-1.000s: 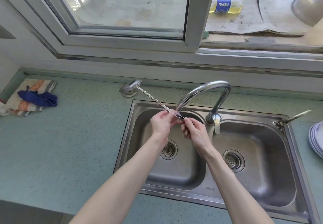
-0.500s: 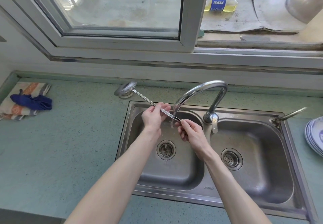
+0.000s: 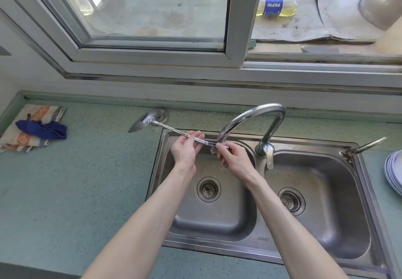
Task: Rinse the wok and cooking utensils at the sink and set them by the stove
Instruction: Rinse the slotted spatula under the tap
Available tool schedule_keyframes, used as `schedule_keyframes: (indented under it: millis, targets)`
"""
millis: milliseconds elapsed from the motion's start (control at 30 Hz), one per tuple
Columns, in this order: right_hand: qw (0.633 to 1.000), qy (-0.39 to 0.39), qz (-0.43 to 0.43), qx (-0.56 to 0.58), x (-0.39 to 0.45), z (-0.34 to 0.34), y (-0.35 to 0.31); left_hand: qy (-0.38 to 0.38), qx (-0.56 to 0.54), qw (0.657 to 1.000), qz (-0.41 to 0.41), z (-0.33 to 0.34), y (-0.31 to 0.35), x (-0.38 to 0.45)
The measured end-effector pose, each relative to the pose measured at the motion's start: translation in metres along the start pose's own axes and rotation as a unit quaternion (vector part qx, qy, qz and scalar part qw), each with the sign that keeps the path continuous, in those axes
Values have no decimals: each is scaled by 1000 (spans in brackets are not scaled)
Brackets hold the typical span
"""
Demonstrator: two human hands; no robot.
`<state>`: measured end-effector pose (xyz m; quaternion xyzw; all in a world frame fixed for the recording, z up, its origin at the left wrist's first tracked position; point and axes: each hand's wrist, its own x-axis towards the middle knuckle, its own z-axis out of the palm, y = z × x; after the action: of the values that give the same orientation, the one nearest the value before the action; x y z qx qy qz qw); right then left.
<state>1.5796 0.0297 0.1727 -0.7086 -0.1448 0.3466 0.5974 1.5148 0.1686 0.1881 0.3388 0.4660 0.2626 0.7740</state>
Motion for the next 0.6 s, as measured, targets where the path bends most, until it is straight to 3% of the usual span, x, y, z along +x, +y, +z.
schedule_keyframes:
  millis: [400, 600]
  targets:
    - [985, 45, -79, -149, 5, 2, 2, -7, 18, 999, 29, -7, -1, -5]
    - [983, 40, -71, -165, -9, -1, -8, 15, -6, 1000, -10, -6, -3, -10]
